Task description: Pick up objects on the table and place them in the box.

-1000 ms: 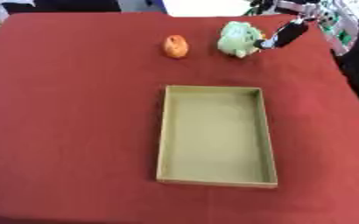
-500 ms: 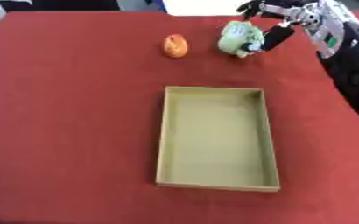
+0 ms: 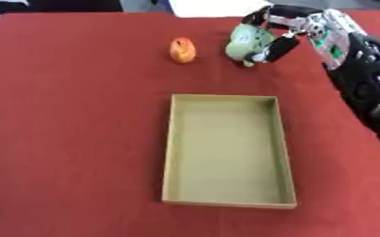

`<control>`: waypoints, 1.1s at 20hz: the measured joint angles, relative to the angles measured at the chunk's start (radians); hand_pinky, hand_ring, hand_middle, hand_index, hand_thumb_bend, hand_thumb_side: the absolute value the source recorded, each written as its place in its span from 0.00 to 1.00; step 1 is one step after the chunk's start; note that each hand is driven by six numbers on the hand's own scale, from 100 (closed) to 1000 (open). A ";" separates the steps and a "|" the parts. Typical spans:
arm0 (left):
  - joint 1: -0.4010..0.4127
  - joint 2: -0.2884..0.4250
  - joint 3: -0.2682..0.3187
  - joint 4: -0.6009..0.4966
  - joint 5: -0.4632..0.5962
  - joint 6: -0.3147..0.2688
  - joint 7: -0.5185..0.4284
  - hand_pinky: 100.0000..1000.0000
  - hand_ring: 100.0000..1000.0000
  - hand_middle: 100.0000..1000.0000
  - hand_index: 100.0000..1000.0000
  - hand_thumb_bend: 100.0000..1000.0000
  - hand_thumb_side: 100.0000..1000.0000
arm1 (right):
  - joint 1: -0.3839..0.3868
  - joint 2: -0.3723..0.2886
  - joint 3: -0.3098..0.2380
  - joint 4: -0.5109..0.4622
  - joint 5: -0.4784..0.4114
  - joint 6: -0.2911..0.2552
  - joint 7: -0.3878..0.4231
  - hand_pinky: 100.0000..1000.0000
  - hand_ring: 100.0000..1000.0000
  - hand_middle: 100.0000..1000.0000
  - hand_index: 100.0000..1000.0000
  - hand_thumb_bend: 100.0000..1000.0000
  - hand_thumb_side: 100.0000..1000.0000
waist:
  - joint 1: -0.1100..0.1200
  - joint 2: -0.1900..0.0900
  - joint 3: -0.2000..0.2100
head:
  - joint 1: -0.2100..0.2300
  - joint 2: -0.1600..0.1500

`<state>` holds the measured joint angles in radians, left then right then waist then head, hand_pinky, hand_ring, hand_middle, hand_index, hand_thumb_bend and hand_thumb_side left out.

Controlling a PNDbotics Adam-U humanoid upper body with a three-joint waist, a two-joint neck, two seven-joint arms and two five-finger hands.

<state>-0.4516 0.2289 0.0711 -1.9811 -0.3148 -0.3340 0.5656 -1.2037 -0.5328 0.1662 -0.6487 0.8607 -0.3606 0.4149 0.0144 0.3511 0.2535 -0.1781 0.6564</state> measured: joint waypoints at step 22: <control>-0.003 0.000 0.000 0.000 0.002 0.001 0.001 0.78 0.62 0.59 0.79 0.08 0.46 | 0.004 -0.001 0.023 -0.019 -0.071 0.016 -0.068 0.49 0.48 0.30 0.53 0.00 0.00 | -0.004 -0.004 0.002 | 0.000 0.000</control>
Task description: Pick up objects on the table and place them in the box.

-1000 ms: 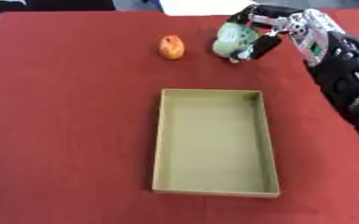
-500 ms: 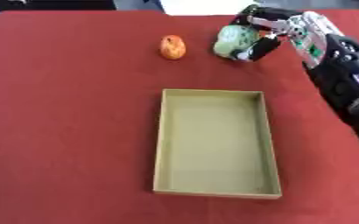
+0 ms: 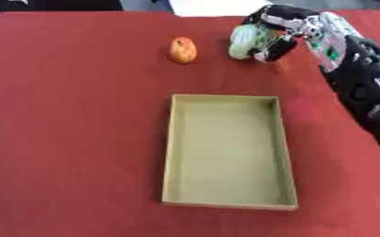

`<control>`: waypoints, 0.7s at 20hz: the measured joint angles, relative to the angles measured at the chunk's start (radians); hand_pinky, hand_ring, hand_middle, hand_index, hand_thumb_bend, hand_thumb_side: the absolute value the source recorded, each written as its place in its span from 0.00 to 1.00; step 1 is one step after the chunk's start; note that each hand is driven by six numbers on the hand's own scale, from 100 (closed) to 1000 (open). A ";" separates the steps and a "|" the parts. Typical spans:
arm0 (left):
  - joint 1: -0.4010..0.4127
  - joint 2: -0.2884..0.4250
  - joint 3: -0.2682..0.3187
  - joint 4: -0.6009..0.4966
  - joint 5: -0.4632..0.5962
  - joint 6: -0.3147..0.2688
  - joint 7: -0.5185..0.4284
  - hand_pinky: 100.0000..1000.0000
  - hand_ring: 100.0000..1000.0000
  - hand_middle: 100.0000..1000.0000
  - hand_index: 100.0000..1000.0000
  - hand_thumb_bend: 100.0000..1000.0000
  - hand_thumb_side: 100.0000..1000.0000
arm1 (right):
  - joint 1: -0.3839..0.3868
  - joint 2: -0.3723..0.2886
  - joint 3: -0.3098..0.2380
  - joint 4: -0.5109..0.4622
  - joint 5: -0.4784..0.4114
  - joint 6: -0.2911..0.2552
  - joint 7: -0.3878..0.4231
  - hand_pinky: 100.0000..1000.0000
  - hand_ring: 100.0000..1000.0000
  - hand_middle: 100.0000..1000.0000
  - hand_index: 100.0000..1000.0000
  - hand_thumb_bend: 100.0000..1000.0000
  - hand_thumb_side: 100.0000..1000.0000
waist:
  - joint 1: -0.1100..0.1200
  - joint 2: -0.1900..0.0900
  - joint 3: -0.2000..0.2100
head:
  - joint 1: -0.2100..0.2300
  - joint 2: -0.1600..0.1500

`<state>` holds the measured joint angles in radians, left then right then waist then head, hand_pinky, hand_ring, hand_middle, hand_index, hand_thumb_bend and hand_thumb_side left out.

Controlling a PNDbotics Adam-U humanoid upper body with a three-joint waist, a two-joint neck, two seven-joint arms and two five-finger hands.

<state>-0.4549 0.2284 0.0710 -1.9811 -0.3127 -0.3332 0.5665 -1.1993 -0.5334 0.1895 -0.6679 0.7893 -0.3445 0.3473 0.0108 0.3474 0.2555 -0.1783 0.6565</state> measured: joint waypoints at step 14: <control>0.000 0.020 0.008 0.000 0.003 0.002 0.015 0.78 0.64 0.60 0.79 0.11 0.42 | 0.006 -0.064 0.130 -0.244 -0.133 0.057 -0.031 0.50 0.48 0.31 0.54 0.00 0.00 | 0.006 -0.044 -0.025 | 0.017 0.019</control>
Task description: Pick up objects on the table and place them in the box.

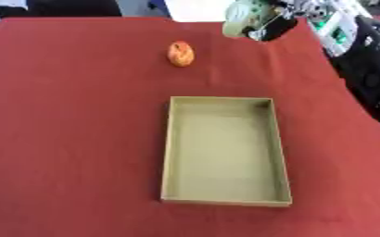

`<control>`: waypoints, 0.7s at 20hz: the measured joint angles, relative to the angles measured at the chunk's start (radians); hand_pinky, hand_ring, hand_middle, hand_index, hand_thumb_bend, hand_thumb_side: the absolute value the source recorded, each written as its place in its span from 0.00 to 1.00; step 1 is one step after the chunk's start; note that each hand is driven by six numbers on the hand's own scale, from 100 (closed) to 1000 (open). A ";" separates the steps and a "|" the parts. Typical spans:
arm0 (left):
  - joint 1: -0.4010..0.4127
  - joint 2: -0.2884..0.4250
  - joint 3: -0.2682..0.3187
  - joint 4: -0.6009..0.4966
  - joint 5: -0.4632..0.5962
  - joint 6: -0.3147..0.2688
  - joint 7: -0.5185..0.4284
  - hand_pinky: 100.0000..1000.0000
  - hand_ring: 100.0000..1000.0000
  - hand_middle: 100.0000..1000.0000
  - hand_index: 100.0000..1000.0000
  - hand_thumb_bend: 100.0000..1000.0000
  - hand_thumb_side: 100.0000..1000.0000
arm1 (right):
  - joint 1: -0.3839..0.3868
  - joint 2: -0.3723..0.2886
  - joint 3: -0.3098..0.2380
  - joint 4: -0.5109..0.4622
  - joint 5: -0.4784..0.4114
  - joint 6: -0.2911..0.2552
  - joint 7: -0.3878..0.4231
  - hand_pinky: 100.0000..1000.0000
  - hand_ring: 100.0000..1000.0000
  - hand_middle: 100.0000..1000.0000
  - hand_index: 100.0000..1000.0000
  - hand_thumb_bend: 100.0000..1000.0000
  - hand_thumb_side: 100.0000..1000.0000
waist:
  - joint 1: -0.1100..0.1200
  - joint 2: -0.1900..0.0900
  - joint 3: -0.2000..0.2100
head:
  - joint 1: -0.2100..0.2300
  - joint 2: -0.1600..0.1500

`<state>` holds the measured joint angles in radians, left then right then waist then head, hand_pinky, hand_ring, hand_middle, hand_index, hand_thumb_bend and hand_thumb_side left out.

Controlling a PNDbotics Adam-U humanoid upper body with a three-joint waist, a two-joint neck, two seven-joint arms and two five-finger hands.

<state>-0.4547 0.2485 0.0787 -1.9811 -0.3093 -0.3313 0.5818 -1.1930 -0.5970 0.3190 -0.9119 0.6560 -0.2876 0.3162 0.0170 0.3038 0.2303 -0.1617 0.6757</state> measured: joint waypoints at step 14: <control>0.006 0.031 0.009 0.000 -0.008 0.002 0.014 0.78 0.64 0.60 0.79 0.11 0.41 | 0.210 -0.022 0.158 -0.355 -0.033 -0.037 -0.074 0.52 0.50 0.33 0.56 0.00 0.00 | 0.005 -0.022 -0.031 | 0.050 0.011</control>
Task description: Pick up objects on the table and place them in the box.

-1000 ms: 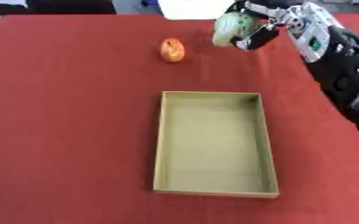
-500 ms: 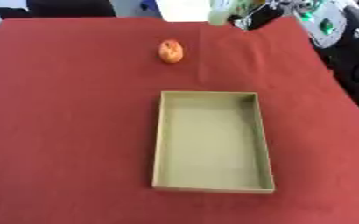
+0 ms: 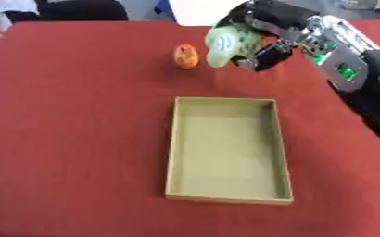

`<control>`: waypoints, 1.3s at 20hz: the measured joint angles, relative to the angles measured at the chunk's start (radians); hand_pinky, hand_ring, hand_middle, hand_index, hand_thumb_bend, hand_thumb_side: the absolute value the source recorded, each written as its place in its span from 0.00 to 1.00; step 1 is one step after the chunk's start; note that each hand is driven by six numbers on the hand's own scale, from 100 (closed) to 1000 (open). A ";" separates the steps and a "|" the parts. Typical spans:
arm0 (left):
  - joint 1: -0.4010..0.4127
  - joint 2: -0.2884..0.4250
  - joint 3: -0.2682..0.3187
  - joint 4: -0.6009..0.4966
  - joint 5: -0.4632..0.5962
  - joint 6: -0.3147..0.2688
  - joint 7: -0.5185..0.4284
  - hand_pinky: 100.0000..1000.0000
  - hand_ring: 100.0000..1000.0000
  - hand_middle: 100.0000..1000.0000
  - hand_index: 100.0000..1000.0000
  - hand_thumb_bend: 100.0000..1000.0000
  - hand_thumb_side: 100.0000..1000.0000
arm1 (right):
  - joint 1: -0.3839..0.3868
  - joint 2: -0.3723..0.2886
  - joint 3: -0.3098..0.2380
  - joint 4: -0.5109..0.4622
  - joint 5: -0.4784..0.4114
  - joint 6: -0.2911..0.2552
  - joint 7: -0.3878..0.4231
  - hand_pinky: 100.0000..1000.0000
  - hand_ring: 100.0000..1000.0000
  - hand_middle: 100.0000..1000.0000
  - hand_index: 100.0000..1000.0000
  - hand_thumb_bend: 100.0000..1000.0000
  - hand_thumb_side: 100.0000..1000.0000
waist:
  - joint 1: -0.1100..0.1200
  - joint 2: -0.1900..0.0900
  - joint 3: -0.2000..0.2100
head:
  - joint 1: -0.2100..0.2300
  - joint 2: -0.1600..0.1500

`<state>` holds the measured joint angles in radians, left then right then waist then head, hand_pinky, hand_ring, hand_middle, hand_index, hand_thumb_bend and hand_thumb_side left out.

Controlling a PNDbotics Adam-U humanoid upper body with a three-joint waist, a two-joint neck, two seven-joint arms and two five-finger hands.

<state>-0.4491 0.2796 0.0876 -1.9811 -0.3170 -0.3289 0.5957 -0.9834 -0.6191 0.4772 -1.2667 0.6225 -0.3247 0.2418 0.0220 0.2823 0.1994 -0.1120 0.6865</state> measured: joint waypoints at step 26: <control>0.010 0.013 0.001 0.000 -0.008 0.008 -0.009 0.78 0.63 0.59 0.79 0.09 0.41 | 0.375 0.007 0.024 -0.479 0.210 0.144 0.113 0.56 0.57 0.40 0.62 0.00 0.00 | -0.008 -0.016 -0.019 | 0.024 0.034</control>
<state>-0.4392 0.2925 0.0890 -1.9811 -0.3252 -0.3210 0.5869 -0.6085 -0.6120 0.5008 -1.7457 0.8323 -0.1804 0.3544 0.0140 0.2664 0.1803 -0.0875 0.7205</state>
